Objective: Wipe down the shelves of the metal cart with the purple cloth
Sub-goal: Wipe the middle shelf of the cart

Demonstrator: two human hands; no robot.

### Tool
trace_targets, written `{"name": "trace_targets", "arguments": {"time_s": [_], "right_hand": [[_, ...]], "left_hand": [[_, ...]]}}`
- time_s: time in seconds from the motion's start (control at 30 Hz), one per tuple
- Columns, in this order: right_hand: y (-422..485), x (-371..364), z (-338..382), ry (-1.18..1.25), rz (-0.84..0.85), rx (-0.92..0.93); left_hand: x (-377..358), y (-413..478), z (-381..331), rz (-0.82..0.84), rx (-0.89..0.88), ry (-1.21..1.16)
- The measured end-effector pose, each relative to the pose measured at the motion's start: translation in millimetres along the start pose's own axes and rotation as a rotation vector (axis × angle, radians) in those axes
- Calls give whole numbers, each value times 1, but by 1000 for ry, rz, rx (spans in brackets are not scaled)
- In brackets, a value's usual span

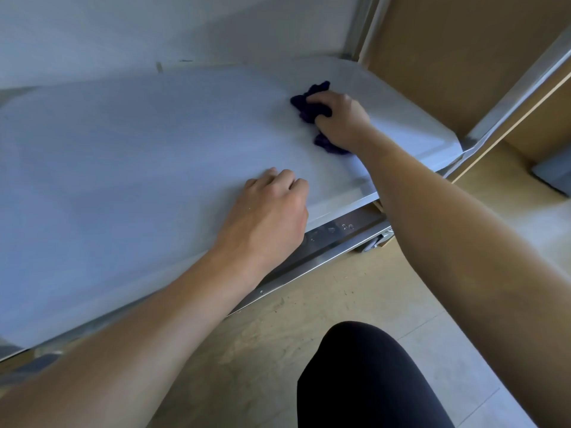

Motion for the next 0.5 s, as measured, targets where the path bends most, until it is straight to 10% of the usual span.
{"name": "trace_targets", "arguments": {"time_s": [0.5], "right_hand": [[-49,-5,38,39,6,207]], "left_hand": [[8,-4,7,-22,65,-99]]}}
Point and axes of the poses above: each hand's wrist, its own y-axis towards the middle knuckle, its own x-axis out of the back of the hand, z = x × y, the point moved 4 cm from there along y, towards the middle knuckle, and after that the axes turned 10 degrees about -y, right-handed, at the moved point
